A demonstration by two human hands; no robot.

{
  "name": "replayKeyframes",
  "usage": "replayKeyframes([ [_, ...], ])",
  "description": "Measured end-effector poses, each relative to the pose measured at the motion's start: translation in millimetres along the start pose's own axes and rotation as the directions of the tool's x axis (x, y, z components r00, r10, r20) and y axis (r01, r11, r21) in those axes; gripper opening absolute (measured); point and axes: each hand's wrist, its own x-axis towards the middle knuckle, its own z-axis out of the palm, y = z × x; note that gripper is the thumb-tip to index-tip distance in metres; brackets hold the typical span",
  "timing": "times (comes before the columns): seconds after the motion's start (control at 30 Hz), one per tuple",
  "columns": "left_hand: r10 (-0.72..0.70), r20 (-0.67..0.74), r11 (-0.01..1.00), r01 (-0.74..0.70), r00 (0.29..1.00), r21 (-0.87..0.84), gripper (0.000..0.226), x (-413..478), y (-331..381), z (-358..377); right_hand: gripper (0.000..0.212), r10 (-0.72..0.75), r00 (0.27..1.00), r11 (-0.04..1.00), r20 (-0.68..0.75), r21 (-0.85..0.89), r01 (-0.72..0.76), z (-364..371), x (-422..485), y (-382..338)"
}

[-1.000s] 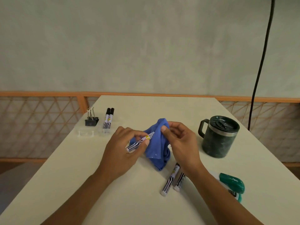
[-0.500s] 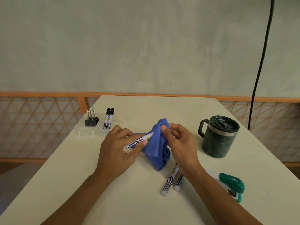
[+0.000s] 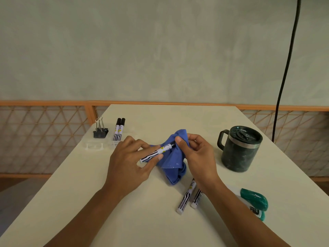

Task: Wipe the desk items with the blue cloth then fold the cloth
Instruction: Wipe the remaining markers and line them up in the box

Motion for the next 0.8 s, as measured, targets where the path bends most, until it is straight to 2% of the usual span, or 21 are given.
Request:
replayKeyframes([
  [0.13,-0.125,0.098,0.981,0.138,0.987,-0.137,0.028,1,3,-3,0.019,-0.038,0.999,0.999,-0.028,-0.017,0.038,-4,3,2],
  [0.3,-0.161,0.161,0.961,0.191,0.974,-0.198,0.025,0,-2,-3,0.015,-0.047,0.998,0.999,-0.046,-0.015,0.047,-5,4,4],
  [0.57,-0.191,0.156,0.955,0.22,0.969,-0.198,0.017,2,-6,-8,0.025,0.033,0.999,0.992,-0.025,0.125,-0.03,-4,6,4],
  [0.67,-0.191,0.123,0.962,0.211,0.974,-0.173,0.017,3,-6,-9,0.028,0.036,0.999,0.994,0.001,0.106,-0.036,-6,5,1],
  [0.8,-0.178,0.091,0.971,0.19,0.98,-0.144,0.019,2,-7,-7,0.022,0.044,0.994,0.996,0.097,0.074,-0.051,-4,0,1],
])
